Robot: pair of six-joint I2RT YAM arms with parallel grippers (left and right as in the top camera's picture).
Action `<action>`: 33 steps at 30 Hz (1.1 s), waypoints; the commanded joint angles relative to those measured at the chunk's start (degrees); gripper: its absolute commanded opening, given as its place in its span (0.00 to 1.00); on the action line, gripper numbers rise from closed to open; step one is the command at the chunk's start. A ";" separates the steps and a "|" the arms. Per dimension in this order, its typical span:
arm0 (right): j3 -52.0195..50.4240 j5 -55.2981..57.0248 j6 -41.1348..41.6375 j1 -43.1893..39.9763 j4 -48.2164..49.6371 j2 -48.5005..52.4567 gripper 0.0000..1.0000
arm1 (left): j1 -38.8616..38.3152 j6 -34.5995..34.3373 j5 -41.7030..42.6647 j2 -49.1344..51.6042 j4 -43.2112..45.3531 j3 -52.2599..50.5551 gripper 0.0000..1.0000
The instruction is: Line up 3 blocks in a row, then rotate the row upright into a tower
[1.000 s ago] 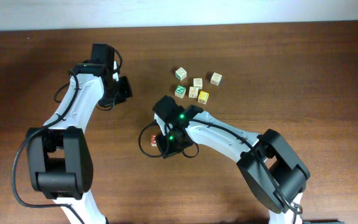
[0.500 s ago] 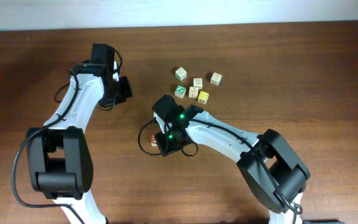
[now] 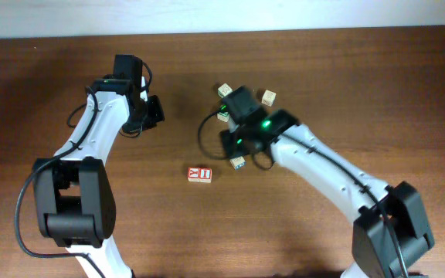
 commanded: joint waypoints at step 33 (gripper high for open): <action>-0.24 -8.90 0.50 3.93 -2.47 12.61 0.04 | -0.22 -0.13 -0.61 0.28 -0.11 0.24 0.00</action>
